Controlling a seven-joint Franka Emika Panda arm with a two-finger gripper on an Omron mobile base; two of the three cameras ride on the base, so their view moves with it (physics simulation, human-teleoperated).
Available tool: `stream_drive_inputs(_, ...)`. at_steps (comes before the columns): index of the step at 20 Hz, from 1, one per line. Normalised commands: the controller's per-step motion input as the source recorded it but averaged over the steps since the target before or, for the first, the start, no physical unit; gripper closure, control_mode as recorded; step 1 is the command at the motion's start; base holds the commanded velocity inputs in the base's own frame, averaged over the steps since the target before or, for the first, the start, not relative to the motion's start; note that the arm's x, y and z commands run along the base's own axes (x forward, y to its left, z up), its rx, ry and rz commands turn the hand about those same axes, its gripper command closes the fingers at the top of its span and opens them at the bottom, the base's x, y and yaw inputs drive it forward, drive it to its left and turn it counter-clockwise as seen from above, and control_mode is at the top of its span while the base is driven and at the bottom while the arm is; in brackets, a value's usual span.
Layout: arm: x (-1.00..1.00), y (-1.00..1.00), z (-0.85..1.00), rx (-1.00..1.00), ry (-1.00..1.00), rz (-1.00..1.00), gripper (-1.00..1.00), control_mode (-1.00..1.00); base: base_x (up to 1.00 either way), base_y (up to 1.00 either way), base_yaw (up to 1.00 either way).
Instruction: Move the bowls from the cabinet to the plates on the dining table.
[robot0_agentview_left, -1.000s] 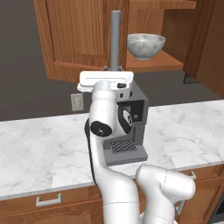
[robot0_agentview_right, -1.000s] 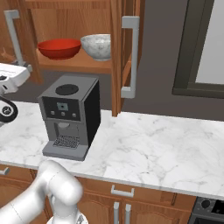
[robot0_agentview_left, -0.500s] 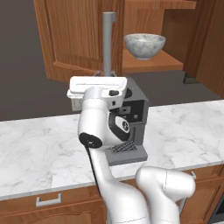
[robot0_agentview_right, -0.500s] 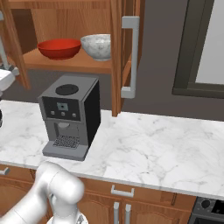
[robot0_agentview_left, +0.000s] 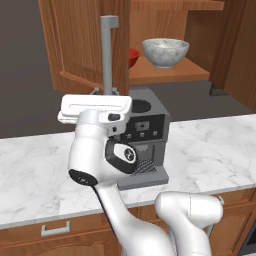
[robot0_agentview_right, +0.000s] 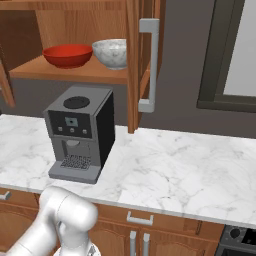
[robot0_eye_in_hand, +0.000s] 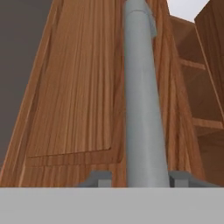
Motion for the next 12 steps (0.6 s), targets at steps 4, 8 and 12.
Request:
stream_drive_inputs(4, -0.18, 0.58, -0.2, 0.05, -0.04, -0.01, 1.0, -1.0, 0.0, 0.0, 0.0)
stream_drive_inputs(8, 0.06, 0.51, -0.16, 0.06, -0.03, -0.03, 1.0, -1.0, 0.0, 0.0, 0.0)
stream_drive_inputs(12, 0.31, 0.48, -0.12, 0.05, 0.0, 0.0, 1.0, -1.0, 0.0, 0.0, 0.0)
